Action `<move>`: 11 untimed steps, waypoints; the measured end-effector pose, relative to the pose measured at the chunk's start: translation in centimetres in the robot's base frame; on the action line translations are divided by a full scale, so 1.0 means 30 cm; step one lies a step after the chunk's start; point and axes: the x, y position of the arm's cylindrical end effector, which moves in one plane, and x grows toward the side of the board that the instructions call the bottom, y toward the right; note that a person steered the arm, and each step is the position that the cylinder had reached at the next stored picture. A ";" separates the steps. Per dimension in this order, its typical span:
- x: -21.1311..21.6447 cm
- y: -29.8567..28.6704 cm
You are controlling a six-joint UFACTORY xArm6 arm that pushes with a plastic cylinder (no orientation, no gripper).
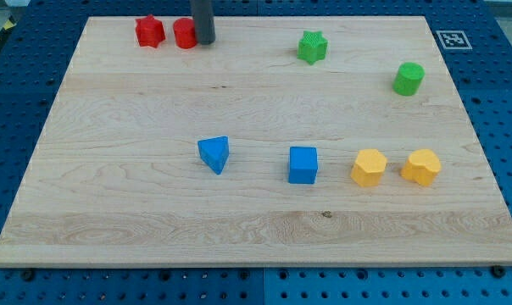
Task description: Point your arm closer to the green star
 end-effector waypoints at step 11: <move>0.099 0.641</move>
